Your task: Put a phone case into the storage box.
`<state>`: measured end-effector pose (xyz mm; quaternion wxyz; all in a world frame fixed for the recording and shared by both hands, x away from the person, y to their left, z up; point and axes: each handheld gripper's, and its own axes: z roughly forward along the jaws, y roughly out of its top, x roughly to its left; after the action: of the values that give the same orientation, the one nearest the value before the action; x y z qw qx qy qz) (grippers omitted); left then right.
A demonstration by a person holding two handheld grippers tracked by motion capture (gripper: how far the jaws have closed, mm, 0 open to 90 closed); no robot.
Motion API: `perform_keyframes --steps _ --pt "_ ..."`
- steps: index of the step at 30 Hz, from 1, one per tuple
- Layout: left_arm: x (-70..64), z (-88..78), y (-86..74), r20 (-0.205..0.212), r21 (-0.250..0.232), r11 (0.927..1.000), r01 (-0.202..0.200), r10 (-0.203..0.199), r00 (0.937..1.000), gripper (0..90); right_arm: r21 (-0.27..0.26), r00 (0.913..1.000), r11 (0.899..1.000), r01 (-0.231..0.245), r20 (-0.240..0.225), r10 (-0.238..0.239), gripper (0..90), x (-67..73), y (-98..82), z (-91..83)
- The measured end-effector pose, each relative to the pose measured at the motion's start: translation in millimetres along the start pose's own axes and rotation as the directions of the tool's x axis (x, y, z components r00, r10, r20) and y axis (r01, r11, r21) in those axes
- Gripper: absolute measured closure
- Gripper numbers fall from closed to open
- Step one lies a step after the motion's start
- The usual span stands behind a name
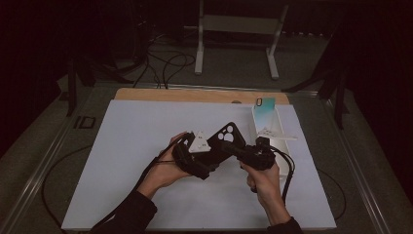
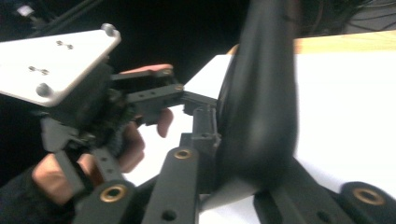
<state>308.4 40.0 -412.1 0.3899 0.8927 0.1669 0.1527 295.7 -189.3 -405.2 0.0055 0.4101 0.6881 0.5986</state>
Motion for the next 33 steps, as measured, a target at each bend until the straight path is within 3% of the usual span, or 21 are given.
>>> perform_keyframes --steps 1,7,9,12,14,15,17,19,22,27,31,33 --pt "0.2 0.2 -0.7 0.002 0.003 1.0 0.001 -0.001 1.0 14.8 0.011 0.9988 0.999 0.039 0.029 -0.039 85.9 4.1 -0.2 -0.5" --pt "6.3 -0.6 -5.0 0.053 0.001 0.9996 0.029 -0.029 0.9982 13.5 0.022 0.9976 0.998 0.066 0.018 -0.066 86.1 4.2 1.1 -4.5" --pt "10.1 -0.8 -7.1 0.092 -0.003 0.9989 0.047 -0.047 0.9947 12.5 0.028 0.9959 0.995 0.091 0.002 -0.091 86.1 5.3 1.5 -7.8" --pt "10.8 -0.7 -7.9 0.11 -0.005 0.9985 0.054 -0.053 0.9925 13.5 0.032 0.9927 0.993 0.114 -0.041 -0.113 86.1 7.0 0.9 -10.8" --pt "11.4 -0.8 -8.8 0.149 -0.015 0.9981 0.059 -0.057 0.9873 15.2 0.038 0.9881 0.989 0.143 -0.063 -0.14 86.0 8.8 0.4 -11.9" --pt "10.9 -1.0 -9.4 0.188 -0.022 0.9977 0.064 -0.059 0.9805 16.7 0.041 0.9868 0.988 0.149 -0.071 -0.146 86.0 9.2 0.2 -12.1" --pt "10.8 -1.7 -10.0 0.233 -0.036 0.9973 0.064 -0.054 0.9711 23.2 0.039 0.9833 0.986 0.16 -0.093 -0.156 86.1 8.8 -0.2 -12.8" --pt "10.6 -2.2 -10.0 0.242 -0.039 0.9973 0.062 -0.05 0.9689 28.9 0.035 0.9814 0.986 0.161 -0.112 -0.156 86.1 7.7 -0.1 -13.5" --pt "14.8 -6.3 -12.8 0.277 -0.051 0.9969 0.06 -0.044 0.9599 40.4 0.035 0.9785 0.985 0.169 -0.126 -0.163 86.1 5.0 -0.5 -16.4" --pt "17.2 -9.5 -15.6 0.287 -0.061 0.9966 0.055 -0.035 0.9572 58.4 0.044 0.976 0.983 0.178 -0.135 -0.171 85.5 0.6 -0.1 -19.0" --pt "16.0 -7.5 -19.7 0.302 -0.061 0.9969 0.05 -0.029 0.9528 69.5 0.067 0.9788 0.982 0.178 -0.115 -0.169 73.9 -1.1 0.5 -19.5" --pt "14.0 -6.7 -19.9 0.297 -0.062 0.9972 0.041 -0.02 0.9547 75.1 0.072 0.9813 0.982 0.176 -0.091 -0.17 65.4 -1.4 0.5 -19.0"
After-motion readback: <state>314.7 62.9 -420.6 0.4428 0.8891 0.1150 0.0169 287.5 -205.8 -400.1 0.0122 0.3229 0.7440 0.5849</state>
